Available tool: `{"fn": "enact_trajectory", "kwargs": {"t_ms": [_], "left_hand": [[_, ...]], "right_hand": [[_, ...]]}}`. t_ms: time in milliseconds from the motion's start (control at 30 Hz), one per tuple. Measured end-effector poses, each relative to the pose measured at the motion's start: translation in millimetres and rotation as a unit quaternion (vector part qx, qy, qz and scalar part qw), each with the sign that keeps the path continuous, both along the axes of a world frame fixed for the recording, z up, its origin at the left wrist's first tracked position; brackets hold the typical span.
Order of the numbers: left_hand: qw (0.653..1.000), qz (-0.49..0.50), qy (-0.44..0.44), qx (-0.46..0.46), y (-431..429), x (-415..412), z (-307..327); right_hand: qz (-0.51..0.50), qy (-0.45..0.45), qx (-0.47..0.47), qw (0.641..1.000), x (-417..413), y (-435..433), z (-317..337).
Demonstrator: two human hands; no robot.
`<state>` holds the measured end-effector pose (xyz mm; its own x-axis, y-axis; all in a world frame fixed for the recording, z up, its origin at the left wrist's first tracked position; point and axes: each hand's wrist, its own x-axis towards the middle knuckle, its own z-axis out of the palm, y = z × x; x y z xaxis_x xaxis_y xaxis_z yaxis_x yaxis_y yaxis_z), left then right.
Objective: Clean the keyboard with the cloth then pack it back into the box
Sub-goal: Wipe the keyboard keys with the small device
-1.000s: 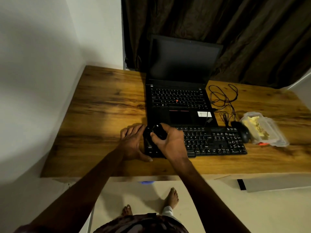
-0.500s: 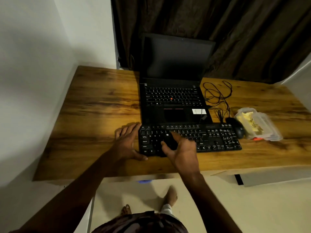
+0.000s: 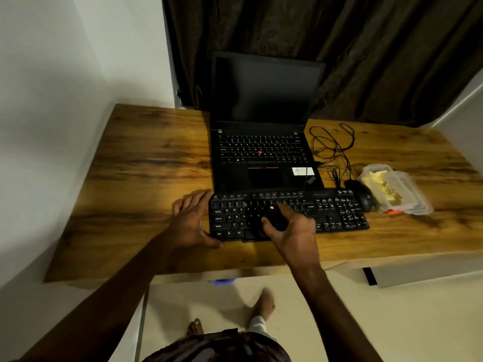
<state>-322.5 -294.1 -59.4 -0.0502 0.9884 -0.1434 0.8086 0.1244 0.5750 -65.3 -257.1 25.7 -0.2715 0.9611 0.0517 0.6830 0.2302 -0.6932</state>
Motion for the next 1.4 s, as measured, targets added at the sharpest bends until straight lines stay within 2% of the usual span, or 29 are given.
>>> {"fn": "enact_trajectory", "kwargs": {"t_ms": [167,267,333,467,567,800,1000,1100,1233,1333,1400], "left_hand": [[0.999,-0.016,0.013,-0.034,7,11,14],[0.998,-0.021,0.046,-0.036,12,22,19],[0.998,-0.019,0.053,-0.036,15,27,20],[0.995,-0.023,0.08,-0.048,21,29,22],[0.993,-0.027,0.101,-0.05,25,27,20],[0.984,-0.056,0.156,-0.057,36,45,31],[0.977,-0.071,0.192,-0.056,42,51,33],[0.978,-0.071,0.187,-0.064,43,53,34],[0.975,-0.07,0.199,-0.071,45,56,34],[0.971,-0.072,0.21,-0.09,48,58,38],[0.97,-0.08,0.213,-0.088,48,61,40]], "right_hand": [[0.05,0.045,-0.033,0.997,-25,-11,-3],[0.04,0.074,-0.035,0.996,-22,-8,-1],[0.001,0.057,-0.045,0.997,-6,-2,1],[-0.048,-0.013,0.005,0.999,28,10,-1],[-0.052,-0.025,0.003,0.998,27,11,-2],[0.036,0.073,-0.043,0.996,-6,-7,2],[-0.051,0.003,-0.012,0.999,38,11,2],[-0.058,-0.021,-0.007,0.998,44,14,1],[0.02,0.041,-0.083,0.995,11,-5,1],[0.103,0.026,-0.062,0.992,-2,-12,-6],[0.092,0.04,-0.073,0.992,5,-4,-4]]}}
